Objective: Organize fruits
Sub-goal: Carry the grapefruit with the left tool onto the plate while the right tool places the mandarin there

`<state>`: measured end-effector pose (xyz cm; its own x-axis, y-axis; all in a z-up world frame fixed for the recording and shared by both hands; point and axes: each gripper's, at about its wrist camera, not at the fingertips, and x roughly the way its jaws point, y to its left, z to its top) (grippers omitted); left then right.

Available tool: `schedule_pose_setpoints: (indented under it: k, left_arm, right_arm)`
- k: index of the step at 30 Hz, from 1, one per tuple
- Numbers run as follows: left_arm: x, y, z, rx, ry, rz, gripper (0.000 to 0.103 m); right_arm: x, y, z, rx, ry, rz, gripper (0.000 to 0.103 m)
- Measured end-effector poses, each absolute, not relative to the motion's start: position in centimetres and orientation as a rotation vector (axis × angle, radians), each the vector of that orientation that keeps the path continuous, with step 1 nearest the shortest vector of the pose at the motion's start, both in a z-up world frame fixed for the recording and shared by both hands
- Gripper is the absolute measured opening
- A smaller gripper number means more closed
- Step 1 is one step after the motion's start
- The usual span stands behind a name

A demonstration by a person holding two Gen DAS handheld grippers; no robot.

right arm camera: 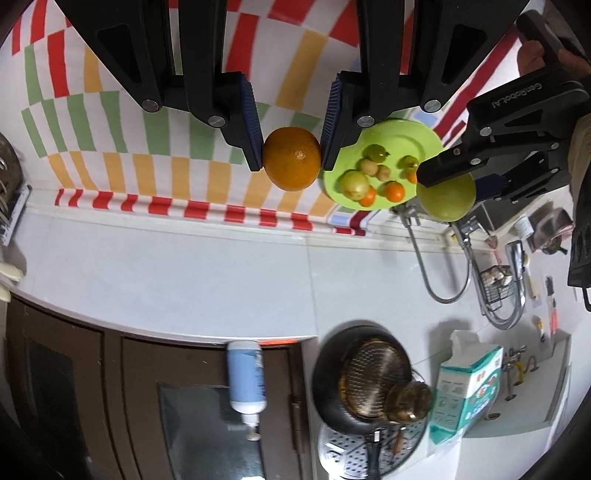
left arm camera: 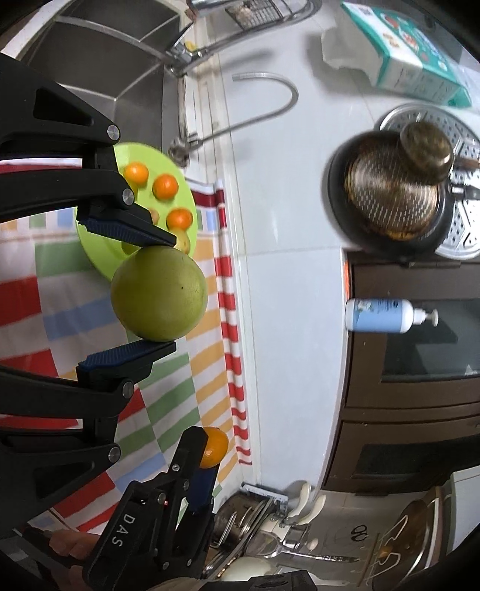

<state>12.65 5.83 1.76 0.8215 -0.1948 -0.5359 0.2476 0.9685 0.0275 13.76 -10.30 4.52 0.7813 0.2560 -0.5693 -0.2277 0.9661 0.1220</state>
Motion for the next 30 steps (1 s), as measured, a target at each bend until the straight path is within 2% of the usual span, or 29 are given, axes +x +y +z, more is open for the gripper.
schedule_pose_setpoints:
  k: [14,30]
  left_arm:
    - [12.5,12.3,1.1,0.085,0.578,-0.151,0.049]
    - [15.3,15.9,-3.2,0.111,0.678,-0.154,0.049]
  right_arm:
    - [14.7,-3.5,4.1,0.018,0.626,0.361,0.032]
    - [18.3,1.6,0.6,-0.084,0.714,0.435,0.032]
